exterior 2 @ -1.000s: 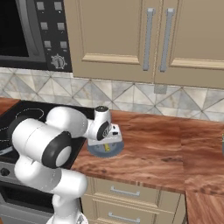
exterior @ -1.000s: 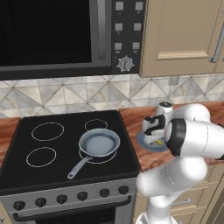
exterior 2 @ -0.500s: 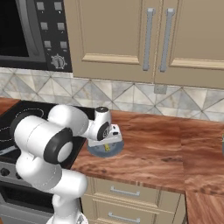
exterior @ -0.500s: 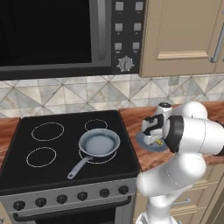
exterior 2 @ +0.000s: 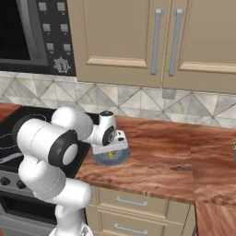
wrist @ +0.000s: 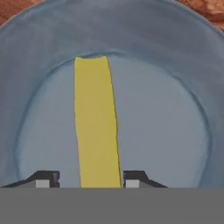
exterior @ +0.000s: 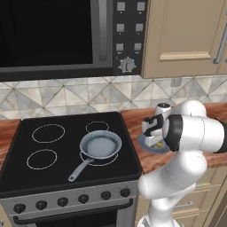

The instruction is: Pick up the butter stick and place it in the pan. Then turn on the burner for the pan.

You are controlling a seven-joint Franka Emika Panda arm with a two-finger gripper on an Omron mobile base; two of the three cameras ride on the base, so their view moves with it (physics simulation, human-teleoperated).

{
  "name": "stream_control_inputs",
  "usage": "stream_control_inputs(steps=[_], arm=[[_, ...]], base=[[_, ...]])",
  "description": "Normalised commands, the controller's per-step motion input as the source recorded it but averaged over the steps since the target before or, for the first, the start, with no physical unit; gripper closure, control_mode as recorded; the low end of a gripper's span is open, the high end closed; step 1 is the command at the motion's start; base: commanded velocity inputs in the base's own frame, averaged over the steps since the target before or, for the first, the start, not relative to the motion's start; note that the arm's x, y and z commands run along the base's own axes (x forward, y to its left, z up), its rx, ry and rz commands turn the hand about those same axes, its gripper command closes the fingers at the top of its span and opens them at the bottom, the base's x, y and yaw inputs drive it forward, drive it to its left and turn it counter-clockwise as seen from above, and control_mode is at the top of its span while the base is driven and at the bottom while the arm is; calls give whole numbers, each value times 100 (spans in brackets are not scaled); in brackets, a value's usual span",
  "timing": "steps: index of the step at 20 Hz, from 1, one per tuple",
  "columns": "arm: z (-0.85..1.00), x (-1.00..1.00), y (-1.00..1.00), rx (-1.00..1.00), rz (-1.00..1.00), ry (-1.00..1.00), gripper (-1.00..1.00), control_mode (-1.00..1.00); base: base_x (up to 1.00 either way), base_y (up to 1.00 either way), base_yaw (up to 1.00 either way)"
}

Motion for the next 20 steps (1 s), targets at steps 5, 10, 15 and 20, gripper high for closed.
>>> stream_control_inputs(steps=[5,10,15,20], arm=[[-2,-8,1,0,0,-2,100,-100],[5,-31,0,0,0,-9,100,-100],[30,-45,10,0,0,-16,100,-100],[56,-29,48,0,0,-12,100,-100]], base=[[0,0,0],[0,0,0],[0,0,0],[0,0,0]])
